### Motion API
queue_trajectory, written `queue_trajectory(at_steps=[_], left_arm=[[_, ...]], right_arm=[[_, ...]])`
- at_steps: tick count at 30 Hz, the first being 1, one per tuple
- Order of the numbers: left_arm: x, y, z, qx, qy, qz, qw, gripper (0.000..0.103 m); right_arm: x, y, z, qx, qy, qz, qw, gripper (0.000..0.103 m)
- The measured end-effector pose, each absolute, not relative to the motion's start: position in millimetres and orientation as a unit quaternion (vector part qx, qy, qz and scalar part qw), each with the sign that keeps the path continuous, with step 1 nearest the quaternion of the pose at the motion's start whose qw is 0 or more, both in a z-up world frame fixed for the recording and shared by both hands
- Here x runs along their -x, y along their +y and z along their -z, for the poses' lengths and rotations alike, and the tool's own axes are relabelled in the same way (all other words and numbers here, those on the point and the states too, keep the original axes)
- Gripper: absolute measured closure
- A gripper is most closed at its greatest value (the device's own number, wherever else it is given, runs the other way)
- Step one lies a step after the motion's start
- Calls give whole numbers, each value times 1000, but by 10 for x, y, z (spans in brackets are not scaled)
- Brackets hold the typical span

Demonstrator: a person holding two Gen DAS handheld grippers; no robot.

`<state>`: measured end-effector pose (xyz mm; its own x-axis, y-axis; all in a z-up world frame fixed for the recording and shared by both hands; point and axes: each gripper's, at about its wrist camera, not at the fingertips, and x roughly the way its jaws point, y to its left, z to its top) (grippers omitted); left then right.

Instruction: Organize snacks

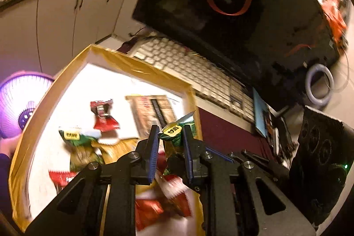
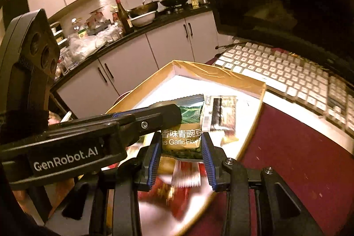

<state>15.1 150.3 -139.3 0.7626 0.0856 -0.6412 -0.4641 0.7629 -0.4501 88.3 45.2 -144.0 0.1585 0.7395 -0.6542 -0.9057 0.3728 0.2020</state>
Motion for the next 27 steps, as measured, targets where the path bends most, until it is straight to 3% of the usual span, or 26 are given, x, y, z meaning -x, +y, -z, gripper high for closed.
queue_trajectory(at_steps=[5, 6, 7, 9, 10, 11, 27], left_arm=[[-150, 1576, 1514, 312, 308, -182, 880, 85], [-110, 1551, 1474, 300, 303, -191, 884, 79], [-70, 1505, 1417, 278, 298, -204, 890, 71], [23, 1402, 1334, 240, 286, -233, 898, 23], [92, 1359, 1308, 232, 277, -250, 899, 19], [151, 1338, 1297, 229, 270, -259, 899, 19], [751, 1005, 1228, 184, 283, -300, 892, 19]], right_arm=[[-972, 681, 1676, 113, 385, -534, 744, 64], [-955, 663, 1675, 111, 386, -533, 745, 64], [-923, 629, 1657, 111, 384, -519, 755, 63], [-857, 561, 1604, 112, 375, -507, 768, 48], [-819, 508, 1569, 111, 373, -497, 776, 35], [-785, 460, 1536, 108, 370, -488, 783, 31], [-359, -54, 1401, 119, 389, -416, 813, 31]])
